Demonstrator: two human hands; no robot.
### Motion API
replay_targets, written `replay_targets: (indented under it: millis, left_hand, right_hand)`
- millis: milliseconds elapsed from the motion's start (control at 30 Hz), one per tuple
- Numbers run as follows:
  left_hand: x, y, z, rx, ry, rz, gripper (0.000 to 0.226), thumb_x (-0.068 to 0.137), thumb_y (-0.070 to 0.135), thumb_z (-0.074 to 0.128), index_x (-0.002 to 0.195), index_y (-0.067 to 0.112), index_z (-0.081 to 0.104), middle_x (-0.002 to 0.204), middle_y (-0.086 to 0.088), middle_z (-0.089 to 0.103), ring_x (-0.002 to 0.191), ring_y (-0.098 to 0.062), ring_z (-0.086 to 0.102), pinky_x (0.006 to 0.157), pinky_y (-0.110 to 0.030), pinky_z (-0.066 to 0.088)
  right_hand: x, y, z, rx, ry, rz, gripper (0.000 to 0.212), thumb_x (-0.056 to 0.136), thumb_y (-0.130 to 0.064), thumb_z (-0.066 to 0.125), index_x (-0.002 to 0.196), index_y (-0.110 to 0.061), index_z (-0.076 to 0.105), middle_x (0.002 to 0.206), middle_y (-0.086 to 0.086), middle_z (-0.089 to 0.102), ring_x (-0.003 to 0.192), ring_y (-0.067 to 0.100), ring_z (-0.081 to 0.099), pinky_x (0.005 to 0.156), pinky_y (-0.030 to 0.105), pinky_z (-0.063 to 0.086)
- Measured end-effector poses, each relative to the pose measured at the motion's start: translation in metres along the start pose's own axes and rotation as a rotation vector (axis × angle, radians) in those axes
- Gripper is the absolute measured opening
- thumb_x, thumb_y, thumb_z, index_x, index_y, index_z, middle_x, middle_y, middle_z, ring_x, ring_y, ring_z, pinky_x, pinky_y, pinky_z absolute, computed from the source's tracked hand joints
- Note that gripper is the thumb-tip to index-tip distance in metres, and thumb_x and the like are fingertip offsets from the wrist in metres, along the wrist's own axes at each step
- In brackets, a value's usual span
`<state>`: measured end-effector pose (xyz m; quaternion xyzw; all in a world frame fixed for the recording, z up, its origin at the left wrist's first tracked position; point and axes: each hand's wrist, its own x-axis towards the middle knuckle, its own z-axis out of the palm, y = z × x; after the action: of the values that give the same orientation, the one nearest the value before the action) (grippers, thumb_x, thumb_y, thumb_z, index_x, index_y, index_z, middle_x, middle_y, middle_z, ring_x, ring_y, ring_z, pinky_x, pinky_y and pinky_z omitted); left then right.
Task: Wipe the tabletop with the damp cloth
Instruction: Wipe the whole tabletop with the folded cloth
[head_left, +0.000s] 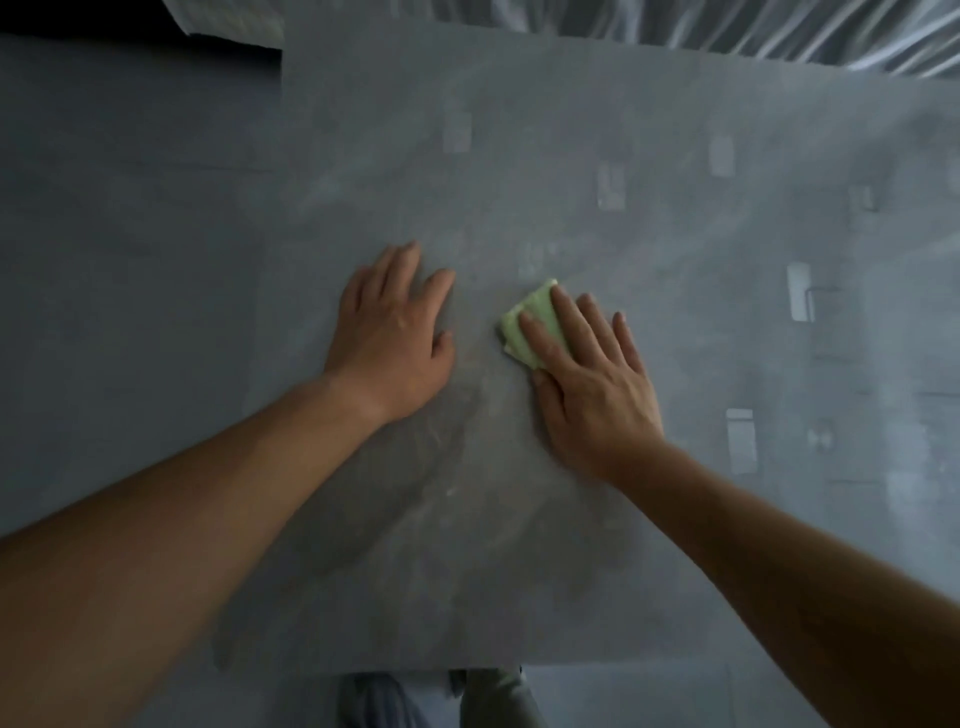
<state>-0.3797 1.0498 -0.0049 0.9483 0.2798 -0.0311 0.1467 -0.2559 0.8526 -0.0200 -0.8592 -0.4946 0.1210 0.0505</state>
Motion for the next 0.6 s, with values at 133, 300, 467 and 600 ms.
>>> replay_targets:
  millis: [133,300,467,600]
  left_hand:
    - [0.046,0.004,-0.006,0.017,-0.028,-0.045,0.064,0.089,0.036,0.055,0.148,0.02,0.035,0.161,-0.018,0.016,0.148,-0.035,0.015,0.119,-0.047,0.012]
    - [0.091,0.003,-0.013,0.036,-0.042,-0.089,0.064,0.092,0.039,0.049,0.151,0.023,0.028,0.163,-0.013,0.01,0.149,-0.032,0.011,0.12,-0.046,0.009]
    - [0.108,0.0,-0.016,0.086,-0.081,-0.084,0.063,0.093,0.04,0.047,0.151,0.024,0.028,0.163,-0.014,0.011,0.148,-0.033,0.013,0.119,-0.047,0.013]
    - [0.116,-0.003,-0.024,0.096,-0.061,-0.09,0.063,0.092,0.041,0.049,0.15,0.022,0.031,0.161,-0.015,0.017,0.146,-0.034,0.019,0.118,-0.046,0.017]
  right_hand:
    - [0.073,0.05,-0.023,0.059,0.065,0.312,0.059,0.099,-0.041,0.032,0.157,-0.039,0.02,0.168,0.002,0.007,0.154,0.031,0.008,0.125,0.047,0.005]
    - [0.105,0.031,-0.022,0.059,0.081,0.192,0.058,0.101,-0.041,0.034,0.157,-0.037,0.019,0.168,0.005,0.007,0.154,0.034,0.008,0.125,0.047,0.005]
    - [0.112,0.06,-0.027,0.024,0.062,0.0,0.057,0.1,-0.041,0.035,0.156,-0.036,0.026,0.167,0.005,0.016,0.152,0.035,0.015,0.124,0.05,0.01]
    - [0.157,0.072,-0.038,0.077,0.076,0.271,0.059,0.1,-0.039,0.033,0.158,-0.038,0.018,0.168,0.004,0.006,0.154,0.034,0.006,0.125,0.048,0.005]
